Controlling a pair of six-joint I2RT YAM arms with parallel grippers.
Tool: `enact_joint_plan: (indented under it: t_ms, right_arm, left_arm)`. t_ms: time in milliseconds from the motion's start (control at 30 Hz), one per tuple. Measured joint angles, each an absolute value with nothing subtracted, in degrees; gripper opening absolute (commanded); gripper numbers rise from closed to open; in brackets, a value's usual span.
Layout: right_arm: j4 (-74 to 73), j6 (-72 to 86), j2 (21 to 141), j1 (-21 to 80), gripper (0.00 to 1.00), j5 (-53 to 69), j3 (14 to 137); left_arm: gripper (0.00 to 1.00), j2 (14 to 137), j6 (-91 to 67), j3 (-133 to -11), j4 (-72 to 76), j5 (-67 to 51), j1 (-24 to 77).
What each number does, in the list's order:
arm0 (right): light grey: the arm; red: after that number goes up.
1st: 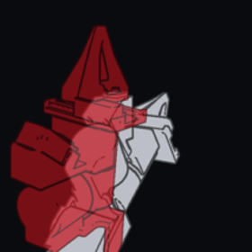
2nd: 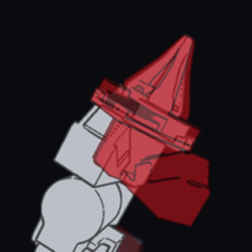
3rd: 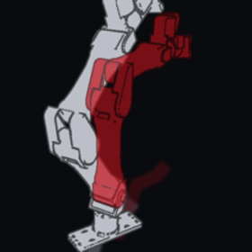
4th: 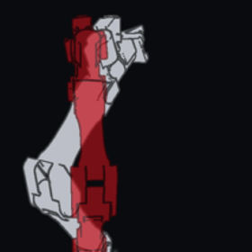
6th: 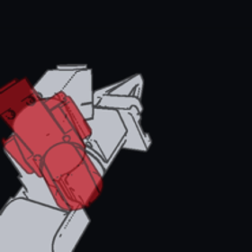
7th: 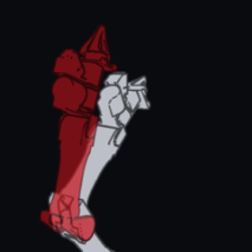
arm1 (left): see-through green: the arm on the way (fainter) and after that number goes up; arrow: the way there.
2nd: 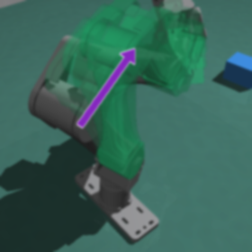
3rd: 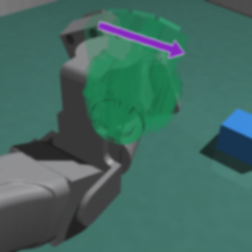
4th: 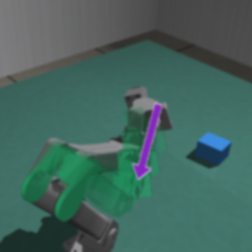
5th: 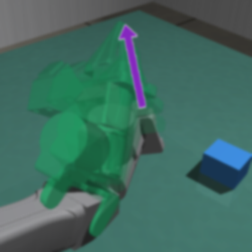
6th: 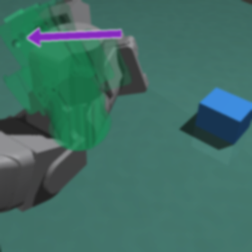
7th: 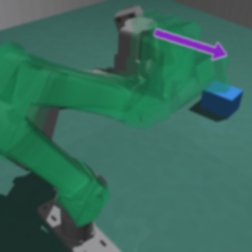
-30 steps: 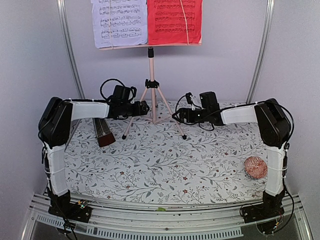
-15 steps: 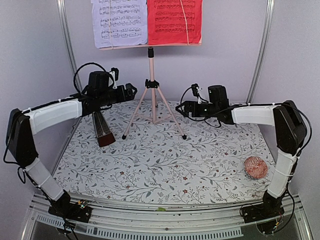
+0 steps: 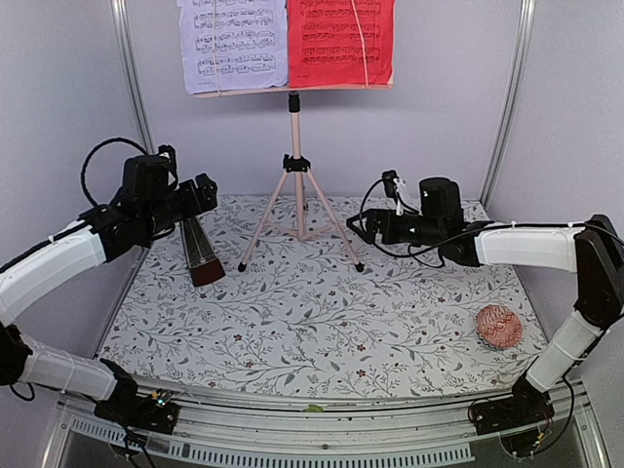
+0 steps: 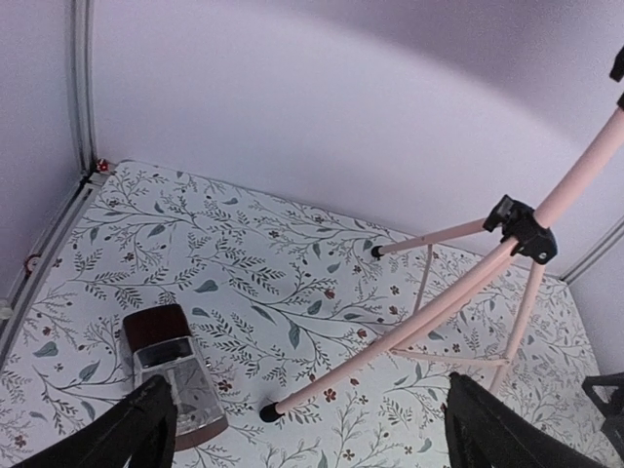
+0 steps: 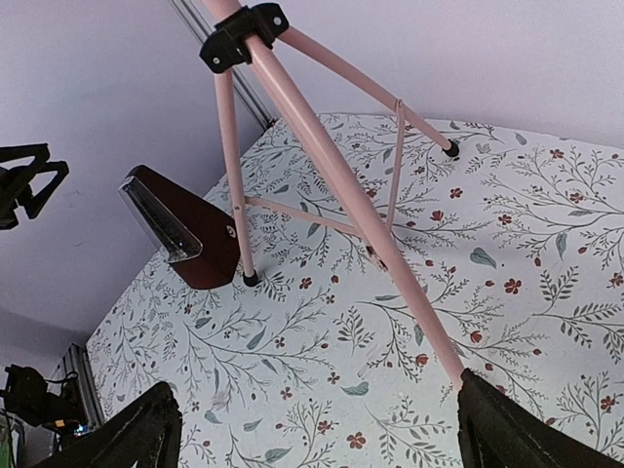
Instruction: Set up the instrument practice props
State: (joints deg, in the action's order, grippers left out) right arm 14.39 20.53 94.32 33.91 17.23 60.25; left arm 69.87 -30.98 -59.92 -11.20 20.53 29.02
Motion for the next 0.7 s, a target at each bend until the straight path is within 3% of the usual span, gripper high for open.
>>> enact_joint_plan:
  t_ms: [233, 700]
  right_arm:
    - [16.58, 23.42, 85.95, 34.46, 0.99, 14.04, 53.67]
    - [17.89, 24.69, 75.83, 34.44, 0.99, 9.82, 48.38]
  left_arm:
    - [0.96, 69.91, -33.36, -58.30, -15.00, 26.06, 26.39]
    - [0.96, 82.35, -34.09, -58.08, -12.78, 26.76, 19.07]
